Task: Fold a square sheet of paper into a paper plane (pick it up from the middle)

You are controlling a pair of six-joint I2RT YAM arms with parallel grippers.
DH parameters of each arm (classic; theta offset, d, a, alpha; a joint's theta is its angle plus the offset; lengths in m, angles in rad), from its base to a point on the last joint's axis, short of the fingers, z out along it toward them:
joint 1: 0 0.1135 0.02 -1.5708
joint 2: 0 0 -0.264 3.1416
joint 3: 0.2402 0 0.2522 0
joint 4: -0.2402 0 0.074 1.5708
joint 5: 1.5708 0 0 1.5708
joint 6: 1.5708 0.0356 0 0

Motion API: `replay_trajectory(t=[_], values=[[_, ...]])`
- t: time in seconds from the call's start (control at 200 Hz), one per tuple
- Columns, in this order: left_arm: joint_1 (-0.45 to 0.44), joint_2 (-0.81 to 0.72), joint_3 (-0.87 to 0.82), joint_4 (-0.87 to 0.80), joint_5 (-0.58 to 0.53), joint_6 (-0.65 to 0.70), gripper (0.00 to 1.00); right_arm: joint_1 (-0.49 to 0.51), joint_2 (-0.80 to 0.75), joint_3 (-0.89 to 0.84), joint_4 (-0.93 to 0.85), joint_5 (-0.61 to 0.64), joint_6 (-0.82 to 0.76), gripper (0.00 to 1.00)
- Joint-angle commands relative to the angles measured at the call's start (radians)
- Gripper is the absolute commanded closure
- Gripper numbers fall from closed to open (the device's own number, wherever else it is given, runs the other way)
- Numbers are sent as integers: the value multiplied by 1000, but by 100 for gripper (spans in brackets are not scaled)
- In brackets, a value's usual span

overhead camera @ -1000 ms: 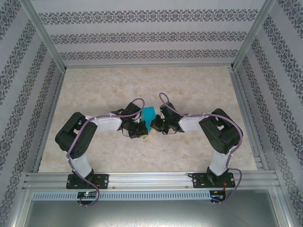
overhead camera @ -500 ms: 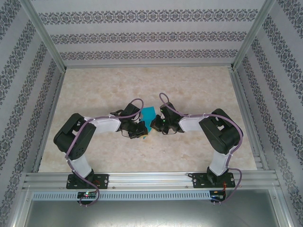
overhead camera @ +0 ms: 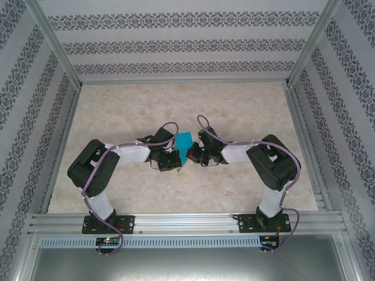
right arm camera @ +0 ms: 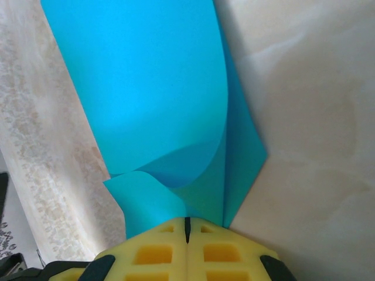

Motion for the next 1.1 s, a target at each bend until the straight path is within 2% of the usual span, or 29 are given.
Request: replay_trajectory(t=[0.0,0.255,0.44,0.654,0.874,1.099], values=[[8,21,9,-76,-21,29,97,1,-10,-29,-85,52,-13,100],[9,42,7,-110,-12,52,100,15,-112,53,-162,72,-187,100],[9,48,10,-112,-8,61,100,59,-49,87,-170,55,-193,100],[9,41,-5,-113,-14,48,100,65,-2,107,-179,46,-195,100],[9,44,-34,-135,-19,29,100,7,17,82,-188,53,-234,100],[10,81,-51,-155,7,34,100,-142,8,78,-209,79,-343,100]])
